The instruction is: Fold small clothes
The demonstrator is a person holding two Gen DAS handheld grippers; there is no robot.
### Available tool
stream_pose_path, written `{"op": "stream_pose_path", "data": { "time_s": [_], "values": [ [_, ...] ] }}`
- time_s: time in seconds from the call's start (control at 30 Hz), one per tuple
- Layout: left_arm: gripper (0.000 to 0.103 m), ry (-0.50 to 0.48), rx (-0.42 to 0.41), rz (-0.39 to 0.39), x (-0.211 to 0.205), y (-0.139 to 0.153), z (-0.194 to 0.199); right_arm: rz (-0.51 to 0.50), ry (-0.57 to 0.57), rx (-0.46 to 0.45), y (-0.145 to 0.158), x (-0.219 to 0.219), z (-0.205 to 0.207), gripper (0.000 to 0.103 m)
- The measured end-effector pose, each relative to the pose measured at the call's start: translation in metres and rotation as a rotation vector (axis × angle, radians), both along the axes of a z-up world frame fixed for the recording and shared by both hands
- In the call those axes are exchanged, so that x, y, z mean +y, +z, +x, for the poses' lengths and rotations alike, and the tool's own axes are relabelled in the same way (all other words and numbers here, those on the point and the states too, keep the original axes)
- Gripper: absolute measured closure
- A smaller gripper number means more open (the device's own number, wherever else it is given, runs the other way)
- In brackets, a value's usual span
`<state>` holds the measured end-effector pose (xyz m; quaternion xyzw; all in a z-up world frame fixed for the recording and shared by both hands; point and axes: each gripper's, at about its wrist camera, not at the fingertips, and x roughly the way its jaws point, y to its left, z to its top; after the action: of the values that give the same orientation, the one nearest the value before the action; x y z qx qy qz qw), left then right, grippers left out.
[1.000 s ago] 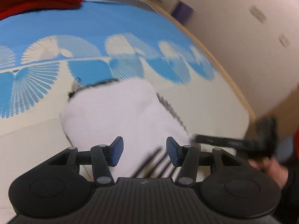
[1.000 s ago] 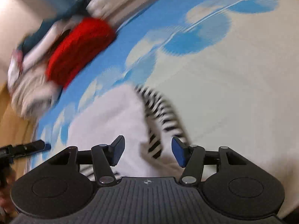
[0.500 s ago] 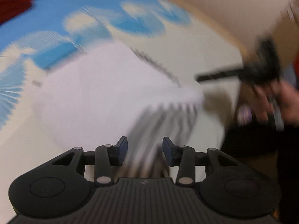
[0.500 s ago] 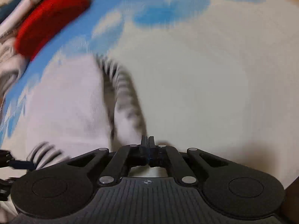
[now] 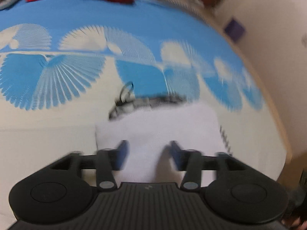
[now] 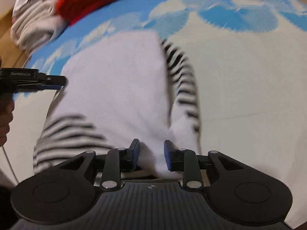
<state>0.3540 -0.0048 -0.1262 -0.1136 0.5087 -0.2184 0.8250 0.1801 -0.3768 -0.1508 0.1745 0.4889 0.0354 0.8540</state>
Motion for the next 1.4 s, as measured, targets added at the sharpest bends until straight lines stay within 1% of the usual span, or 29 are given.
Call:
{"op": "stream_pose_path", "data": {
  "time_s": [0.03,0.1,0.17,0.23,0.3,0.37,0.4,0.43,0.5,0.53,0.57,0.67,0.77,0.83,0.87,0.9,0.93,1.0,1.03,1.07,1.13,1.17,1.2,1.23,1.27,1.3,1.33,1.37,1.4],
  "values": [
    [0.019,0.040,0.016,-0.002,0.004,0.000,0.000,-0.004,-0.020,-0.028,0.002,-0.003,0.001,0.052],
    [0.018,0.090,0.113,-0.015,0.010,-0.017,0.009,-0.024,-0.058,-0.030,-0.007,-0.002,0.001,0.039],
    [0.014,0.113,0.215,-0.063,0.015,-0.040,0.011,-0.031,-0.068,0.009,-0.020,-0.001,0.004,0.035],
    [0.013,0.151,0.272,-0.128,0.020,-0.056,0.013,-0.024,-0.078,0.057,-0.031,0.001,0.003,0.032],
    [0.015,0.161,0.287,-0.209,0.022,-0.069,0.015,0.018,-0.079,0.062,-0.034,-0.001,0.004,0.031],
    [0.021,0.159,0.288,-0.226,0.019,-0.076,0.021,0.030,-0.078,0.067,-0.037,0.000,0.008,0.032],
    [0.028,0.147,0.269,-0.222,0.015,-0.074,0.023,0.037,-0.074,0.064,-0.036,0.002,0.006,0.042],
    [0.034,0.127,0.238,-0.213,0.011,-0.070,0.023,0.059,-0.064,0.055,-0.035,0.004,0.007,0.059],
    [0.060,0.091,0.159,-0.169,0.000,-0.060,0.023,0.067,-0.045,0.030,-0.034,0.009,0.012,0.074],
    [0.064,0.060,0.102,-0.142,-0.007,-0.051,0.024,0.056,-0.034,0.024,-0.028,0.011,0.008,0.085],
    [0.066,0.029,0.031,-0.123,-0.013,-0.039,0.024,0.041,-0.026,0.015,-0.026,0.014,0.010,0.089],
    [0.067,-0.013,-0.153,-0.110,-0.022,-0.006,0.026,0.026,-0.031,-0.016,-0.024,0.020,0.021,0.092],
    [0.064,-0.001,-0.310,-0.088,-0.023,0.023,0.037,0.010,-0.057,-0.100,-0.011,0.021,0.041,0.093],
    [0.055,0.062,-0.383,-0.055,-0.019,0.036,0.051,0.005,-0.075,-0.196,0.002,0.020,0.059,0.093],
    [0.047,0.114,-0.418,-0.046,-0.013,0.041,0.054,-0.005,-0.077,-0.230,0.007,0.020,0.070,0.093],
    [0.041,0.174,-0.460,-0.038,-0.005,0.044,0.054,-0.010,-0.072,-0.231,0.008,0.020,0.082,0.093],
    [0.039,0.211,-0.478,-0.039,0.001,0.046,0.056,-0.002,-0.056,-0.206,0.006,0.020,0.094,0.092],
    [0.043,0.215,-0.442,-0.056,0.009,0.049,0.057,0.015,-0.010,-0.153,-0.005,0.021,0.111,0.092],
    [0.048,0.172,-0.403,-0.063,0.009,0.048,0.057,0.007,-0.002,-0.146,-0.008,0.024,0.115,0.092],
    [0.061,0.124,-0.376,-0.052,0.008,0.047,0.054,-0.016,-0.005,-0.139,-0.011,0.028,0.118,0.092],
    [0.071,0.019,-0.331,0.023,-0.002,0.039,0.046,-0.059,-0.016,-0.105,-0.019,0.033,0.125,0.092],
    [0.076,-0.036,-0.285,0.075,-0.008,0.029,0.044,-0.063,-0.026,-0.088,-0.022,0.033,0.127,0.092],
    [0.077,-0.098,-0.198,0.144,-0.016,0.013,0.042,-0.059,-0.039,-0.070,-0.025,0.032,0.129,0.092],
    [0.077,-0.143,-0.121,0.209,-0.022,-0.005,0.038,-0.058,-0.049,-0.060,-0.026,0.032,0.131,0.092],
    [0.076,-0.172,-0.102,0.279,-0.026,-0.017,0.030,-0.069,-0.058,-0.053,-0.026,0.031,0.133,0.092],
    [0.074,-0.172,-0.127,0.303,-0.026,-0.016,0.022,-0.079,-0.063,-0.051,-0.025,0.031,0.134,0.092],
    [0.072,-0.140,-0.132,0.293,-0.022,-0.009,0.018,-0.087,-0.076,-0.045,-0.023,0.032,0.134,0.096],
    [0.061,-0.090,-0.122,0.265,-0.016,-0.001,0.017,-0.094,-0.101,-0.040,-0.023,0.031,0.133,0.096],
    [0.045,-0.027,-0.123,0.223,-0.007,0.006,0.014,-0.075,-0.122,-0.041,-0.021,0.028,0.130,0.096]
  ]
}}
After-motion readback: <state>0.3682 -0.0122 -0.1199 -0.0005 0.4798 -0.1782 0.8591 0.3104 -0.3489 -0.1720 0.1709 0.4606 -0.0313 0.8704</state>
